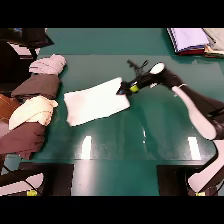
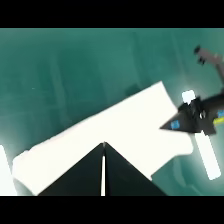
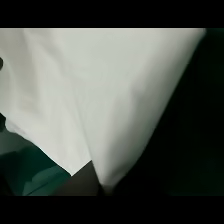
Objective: Fold the shirts.
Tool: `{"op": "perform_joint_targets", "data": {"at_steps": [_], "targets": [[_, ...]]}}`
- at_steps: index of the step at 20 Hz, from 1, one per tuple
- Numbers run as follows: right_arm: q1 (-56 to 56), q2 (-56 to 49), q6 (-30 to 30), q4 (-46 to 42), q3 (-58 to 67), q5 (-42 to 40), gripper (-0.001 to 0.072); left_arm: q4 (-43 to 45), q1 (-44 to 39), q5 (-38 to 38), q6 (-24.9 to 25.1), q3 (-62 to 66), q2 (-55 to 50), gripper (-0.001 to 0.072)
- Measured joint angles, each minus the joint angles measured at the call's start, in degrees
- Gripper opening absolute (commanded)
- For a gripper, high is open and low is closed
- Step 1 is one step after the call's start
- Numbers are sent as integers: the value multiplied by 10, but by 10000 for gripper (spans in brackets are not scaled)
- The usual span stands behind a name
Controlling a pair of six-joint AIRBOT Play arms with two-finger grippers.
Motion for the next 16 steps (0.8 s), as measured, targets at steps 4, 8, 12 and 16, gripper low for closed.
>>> {"op": "perform_joint_targets", "data": {"at_steps": [4, 8, 12, 16], "targets": [[-118, 89, 52, -132, 5, 16, 13, 5, -69, 8, 8, 0, 0, 23], [-280, 169, 84, -237, 6, 51, 13, 7, -114, 24, 10, 0, 0, 23], [-453, 217, 102, -281, 4, 75, 13, 8, -130, 39, 10, 0, 0, 24], [-591, 242, 116, -295, -43, 82, 13, 8, -136, 45, 10, 0, 0, 23]]}}
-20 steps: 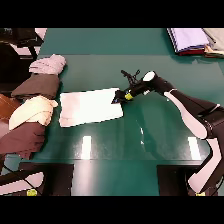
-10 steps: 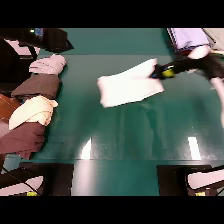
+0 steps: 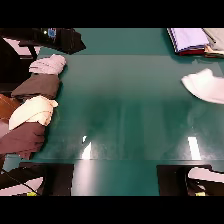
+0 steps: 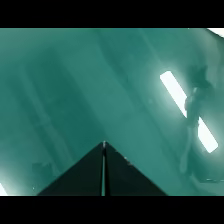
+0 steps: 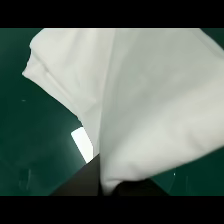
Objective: Fold the shirts.
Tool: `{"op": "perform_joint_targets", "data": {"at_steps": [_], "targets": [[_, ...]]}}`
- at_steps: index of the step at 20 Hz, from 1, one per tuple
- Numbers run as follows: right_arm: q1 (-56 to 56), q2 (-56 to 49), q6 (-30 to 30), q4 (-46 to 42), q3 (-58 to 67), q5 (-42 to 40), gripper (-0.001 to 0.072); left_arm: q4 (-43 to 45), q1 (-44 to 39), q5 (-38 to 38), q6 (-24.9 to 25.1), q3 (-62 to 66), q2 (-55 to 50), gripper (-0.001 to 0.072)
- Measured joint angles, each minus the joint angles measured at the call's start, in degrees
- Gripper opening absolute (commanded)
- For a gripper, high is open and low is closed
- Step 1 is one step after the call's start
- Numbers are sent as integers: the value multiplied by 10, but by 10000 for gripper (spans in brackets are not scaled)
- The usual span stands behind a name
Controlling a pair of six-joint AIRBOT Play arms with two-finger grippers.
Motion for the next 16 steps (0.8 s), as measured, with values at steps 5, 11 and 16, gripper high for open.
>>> {"op": "perform_joint_targets", "data": {"at_steps": [5, 11, 16], "targets": [[-81, 13, 5, -6, -80, 3, 61, 0, -1, 5, -2, 0, 0, 23], [-121, 54, -3, -64, -111, 8, 674, 0, -1, 7, -1, 0, 0, 24], [-123, 128, -6, -30, -115, -7, 672, 0, -1, 10, 0, 0, 0, 24]]}}
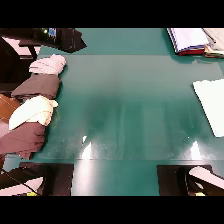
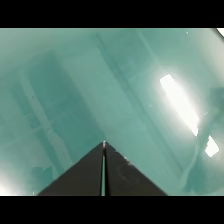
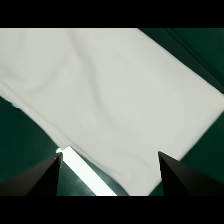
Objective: Fold the shirts.
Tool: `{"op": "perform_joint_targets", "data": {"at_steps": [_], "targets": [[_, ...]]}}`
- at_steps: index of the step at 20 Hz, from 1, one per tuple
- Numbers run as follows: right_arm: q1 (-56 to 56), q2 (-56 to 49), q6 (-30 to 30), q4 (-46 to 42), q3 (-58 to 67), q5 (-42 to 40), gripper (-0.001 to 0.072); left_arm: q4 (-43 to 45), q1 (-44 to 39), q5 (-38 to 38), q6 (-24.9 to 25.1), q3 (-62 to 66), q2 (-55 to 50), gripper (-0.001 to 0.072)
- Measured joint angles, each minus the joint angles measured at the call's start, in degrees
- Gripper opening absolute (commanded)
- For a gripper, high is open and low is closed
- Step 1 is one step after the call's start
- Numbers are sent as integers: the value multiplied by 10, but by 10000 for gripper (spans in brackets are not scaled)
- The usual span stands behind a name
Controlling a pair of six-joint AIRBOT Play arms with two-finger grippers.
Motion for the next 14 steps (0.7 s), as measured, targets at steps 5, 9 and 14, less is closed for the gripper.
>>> {"op": "perform_joint_targets", "data": {"at_steps": [5, 9, 14], "targets": [[138, 53, -2, 95, -1, -4, 463, 0, 0, 4, 1, 0, 0, 24], [296, 65, -5, 115, -1, -11, 58, 0, 0, 2, 1, 0, 0, 24], [424, 69, -15, 123, -1, -27, 14, -1, 0, 5, 1, 0, 0, 24]]}}
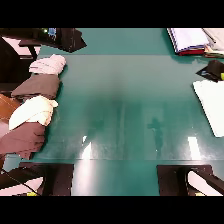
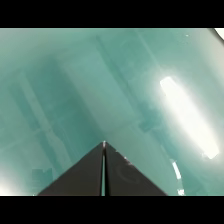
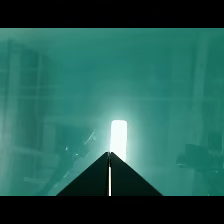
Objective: Fold the shirts.
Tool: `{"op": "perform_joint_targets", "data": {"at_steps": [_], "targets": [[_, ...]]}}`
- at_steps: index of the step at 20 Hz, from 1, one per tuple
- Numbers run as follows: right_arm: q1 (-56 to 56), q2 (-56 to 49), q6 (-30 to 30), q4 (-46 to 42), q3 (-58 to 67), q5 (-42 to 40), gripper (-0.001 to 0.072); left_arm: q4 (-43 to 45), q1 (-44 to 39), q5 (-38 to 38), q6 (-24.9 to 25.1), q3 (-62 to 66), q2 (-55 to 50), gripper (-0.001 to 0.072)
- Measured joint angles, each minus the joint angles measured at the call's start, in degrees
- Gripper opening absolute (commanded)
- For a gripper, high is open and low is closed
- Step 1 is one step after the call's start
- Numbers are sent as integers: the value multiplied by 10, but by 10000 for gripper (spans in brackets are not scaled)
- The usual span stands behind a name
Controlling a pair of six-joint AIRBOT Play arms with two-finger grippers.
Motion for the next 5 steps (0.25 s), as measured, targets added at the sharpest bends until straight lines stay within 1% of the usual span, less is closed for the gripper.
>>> {"op": "perform_joint_targets", "data": {"at_steps": [5], "targets": [[38, 0, -3, 2, 0, -6, 14, -1, 0, 2, 0, 0, 0, 24]]}}
